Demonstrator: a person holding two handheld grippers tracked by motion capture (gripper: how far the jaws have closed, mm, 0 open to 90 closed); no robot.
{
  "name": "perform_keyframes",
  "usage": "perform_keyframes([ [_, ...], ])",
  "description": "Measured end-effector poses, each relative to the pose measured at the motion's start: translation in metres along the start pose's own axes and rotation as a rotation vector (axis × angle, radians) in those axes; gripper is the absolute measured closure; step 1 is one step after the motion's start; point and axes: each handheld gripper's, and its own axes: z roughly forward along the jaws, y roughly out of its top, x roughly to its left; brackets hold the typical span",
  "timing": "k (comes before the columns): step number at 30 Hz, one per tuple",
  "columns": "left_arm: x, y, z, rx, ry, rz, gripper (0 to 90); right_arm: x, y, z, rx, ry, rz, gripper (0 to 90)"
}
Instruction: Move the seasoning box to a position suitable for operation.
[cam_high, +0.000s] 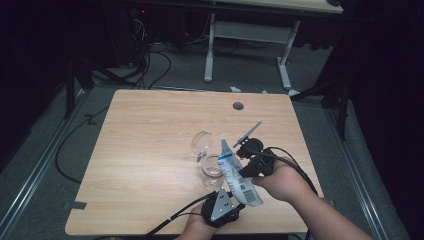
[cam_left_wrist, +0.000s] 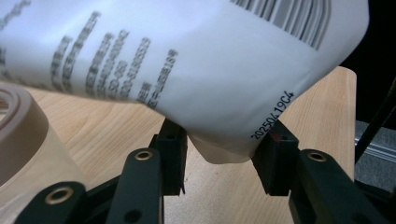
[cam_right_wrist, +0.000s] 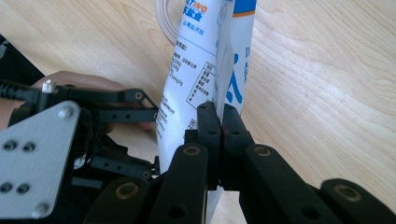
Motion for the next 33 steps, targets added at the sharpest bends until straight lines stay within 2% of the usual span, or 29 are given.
perform_keyframes([
  [4, -0.003, 0.002, 0.000, 0.006, 0.005, 0.002, 60.3, 0.002, 0.002, 0.002, 0.000, -0.009, -0.015, 89.6],
  [14, 0.000, 0.008, -0.003, -0.002, 0.017, -0.042, 60.2, 0.002, 0.009, -0.001, -0.029, -0.024, -0.046, 90.0],
  [22, 0.001, 0.008, -0.009, -0.030, 0.040, -0.022, 59.4, 0.002, 0.014, -0.003, -0.039, -0.040, -0.072, 90.0],
  [33, 0.000, 0.007, -0.011, -0.021, 0.039, -0.017, 59.0, 0.002, 0.018, 0.003, -0.024, -0.055, -0.074, 90.0],
])
